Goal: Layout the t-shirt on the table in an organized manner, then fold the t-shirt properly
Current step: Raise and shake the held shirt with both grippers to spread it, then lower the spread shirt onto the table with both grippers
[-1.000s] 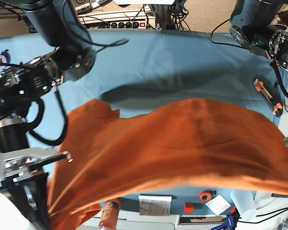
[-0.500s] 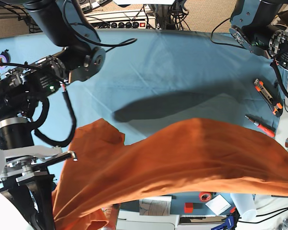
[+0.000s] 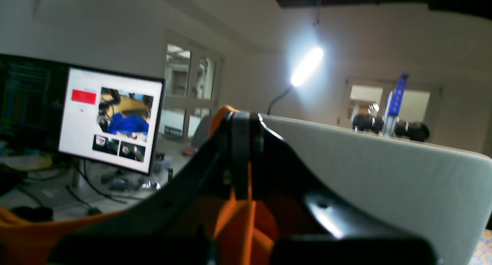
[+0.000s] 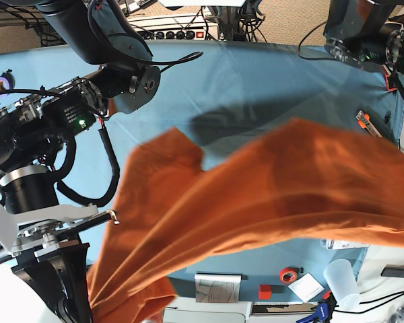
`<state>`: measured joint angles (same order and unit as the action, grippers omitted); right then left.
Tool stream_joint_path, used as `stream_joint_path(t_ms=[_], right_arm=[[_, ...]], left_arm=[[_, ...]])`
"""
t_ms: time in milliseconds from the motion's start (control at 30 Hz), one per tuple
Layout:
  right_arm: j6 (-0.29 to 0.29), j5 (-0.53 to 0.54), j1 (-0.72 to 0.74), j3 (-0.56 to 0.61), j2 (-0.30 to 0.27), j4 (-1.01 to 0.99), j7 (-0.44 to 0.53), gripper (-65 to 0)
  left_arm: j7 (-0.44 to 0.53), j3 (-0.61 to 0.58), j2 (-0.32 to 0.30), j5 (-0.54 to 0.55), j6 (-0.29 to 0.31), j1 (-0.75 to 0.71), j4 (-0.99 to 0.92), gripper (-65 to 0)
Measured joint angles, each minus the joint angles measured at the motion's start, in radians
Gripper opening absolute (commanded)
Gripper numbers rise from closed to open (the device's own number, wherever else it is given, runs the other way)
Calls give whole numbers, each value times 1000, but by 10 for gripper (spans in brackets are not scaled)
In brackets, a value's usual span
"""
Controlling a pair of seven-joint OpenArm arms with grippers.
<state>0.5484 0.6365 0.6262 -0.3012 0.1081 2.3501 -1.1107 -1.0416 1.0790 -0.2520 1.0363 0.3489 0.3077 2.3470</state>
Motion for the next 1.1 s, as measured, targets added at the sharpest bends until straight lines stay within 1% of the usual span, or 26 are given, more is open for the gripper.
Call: stream_joint_path(t_ms=[100, 133, 233, 267, 333, 367, 400, 433, 467, 500, 567, 600, 700, 733, 800, 833, 867, 900, 967, 1067, 1100], right_arm=[[-1, -76, 0, 0, -15, 0, -22, -650], [-1, -96, 0, 0, -31, 0, -40, -650], [-9, -154, -9, -1, -109, 0, -53, -650], [-11, -155, -14, -1, -134, -19, -48, -650], [-10, -141, -22, 0, -180, -133, -33, -650], [-14, -170, -25, 1, -197, -204, -42, -650], [-14, -187, -28, 2, -216, -280, -47, -650], [-12, -204, -34, 1, -239, -348, -26, -650], [-8, -222, -38, 0, -264, -419, 19, -650], [-13, -244, -31, -1, -284, -496, 64, -650], [-13, -295, -2, -1, -317, -659, 113, -650], [-12, -317, 16, 0, -328, -746, 124, -650], [-9, -332, 65, 1, -362, -1017, 131, -650], [8, -342, 80, 0, -374, -1101, 149, -616], [54, -346, 110, -2, -401, -1247, 206, -494], [66, -344, 128, 0, -412, -1305, 232, -446], [69, -340, 150, 0, -419, -1353, 247, -420], [70, -341, 170, 0, -424, -1386, 256, -416], [69, -344, 209, 0, -426, -1415, 258, -416], [69, -327, 247, 0, -428, -1415, 253, -416], [70, -313, 259, 0, -430, -1414, 232, -416]], left_arm=[[-1, -70, 0, -10, -7, -10, -1, -650], [-1, -105, -1, -22, -7, -9, 0, -650], [-3, -249, -1, -127, -23, -10, 0, -650], [-4, -306, -1, -166, -42, -10, 0, -650], [12, -425, -1, -237, -46, -11, -1, -650], [47, -484, -2, -273, -54, -11, -13, -650], [115, -545, -4, -313, -64, -10, -58, -650], [171, -599, -3, -359, -74, -7, -112, -650], [212, -651, -3, -432, -86, -1, -172, -650], [237, -701, -3, -478, -93, 9, -240, -650], [290, -800, -6, -541, -92, 51, -393, -650], [320, -851, -7, -569, -89, 87, -481, -650], [426, -996, -1, -654, -89, 206, -780, -650], [454, -1033, 2, -684, -86, 245, -881, -613], [473, -1083, 21, -745, -89, 312, -1057, -466], [474, -1095, 32, -764, -90, 343, -1128, -407], [466, -1098, 45, -771, -90, 373, -1185, -371], [459, -1098, 59, -777, -120, 399, -1225, -360], [428, -1098, 84, -773, -190, 445, -1257, -360], [343, -1098, 99, -762, -217, 494, -1247, -360], [310, -1098, 102, -764, -222, 505, -1238, -360]])
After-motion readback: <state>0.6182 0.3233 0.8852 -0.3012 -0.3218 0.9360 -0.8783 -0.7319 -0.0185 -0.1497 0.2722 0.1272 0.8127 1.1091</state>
